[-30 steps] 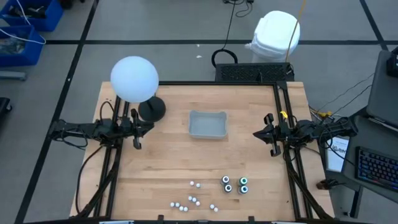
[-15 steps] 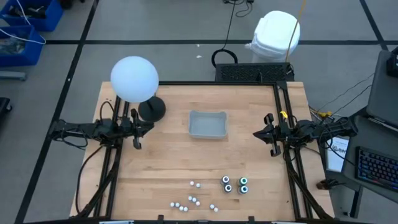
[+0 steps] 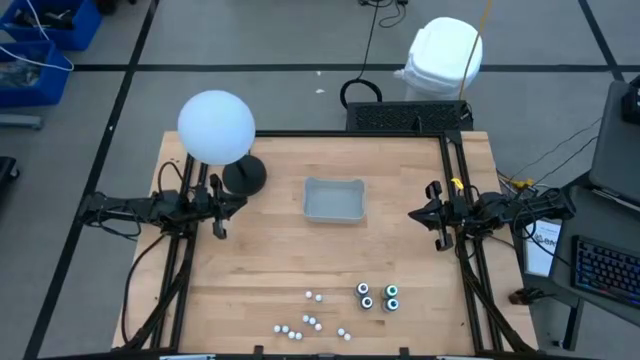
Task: Pick & Place food coloring
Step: Prepare the gray bin on the table
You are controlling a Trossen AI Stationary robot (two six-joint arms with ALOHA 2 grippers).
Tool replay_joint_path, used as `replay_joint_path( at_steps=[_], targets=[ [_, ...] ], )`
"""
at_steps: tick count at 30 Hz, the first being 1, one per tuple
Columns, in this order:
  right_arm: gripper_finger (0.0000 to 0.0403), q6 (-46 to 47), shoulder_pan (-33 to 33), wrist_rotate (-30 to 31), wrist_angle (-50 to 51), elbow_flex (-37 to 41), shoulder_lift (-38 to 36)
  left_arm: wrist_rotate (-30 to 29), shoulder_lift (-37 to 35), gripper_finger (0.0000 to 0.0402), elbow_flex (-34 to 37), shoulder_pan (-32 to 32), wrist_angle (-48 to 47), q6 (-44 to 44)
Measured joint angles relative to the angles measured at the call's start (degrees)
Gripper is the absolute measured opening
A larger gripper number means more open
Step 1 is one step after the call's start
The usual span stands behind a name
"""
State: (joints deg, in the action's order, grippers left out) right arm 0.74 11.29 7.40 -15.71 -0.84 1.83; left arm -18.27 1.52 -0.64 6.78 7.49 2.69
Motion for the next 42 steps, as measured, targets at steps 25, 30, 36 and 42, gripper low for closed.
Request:
replay_joint_path(
  at_steps=[25, 30, 36, 42],
  targets=[
    [0.0, -11.8, 0.0, 8.0, -4.6, -2.2, 3.6, 6.2, 0.1, 0.0051, 0.0, 0.0, -3.6, 4.0],
    [0.0, -9.7, 0.0, 10.9, -2.5, -2.2, 7.3, 6.2, 1.2, 0.0051, 0.0, 0.0, -4.1, 4.7],
    [0.0, -5.2, 0.0, 11.0, -1.9, -2.2, 13.3, 6.1, 7.1, 0.0051, 0.0, 0.0, -4.0, 5.5],
    [0.0, -0.9, 0.1, 16.7, -4.0, -2.2, 24.0, 4.7, 20.1, 0.0008, 0.0, 0.0, 5.9, 5.3]
  ],
)
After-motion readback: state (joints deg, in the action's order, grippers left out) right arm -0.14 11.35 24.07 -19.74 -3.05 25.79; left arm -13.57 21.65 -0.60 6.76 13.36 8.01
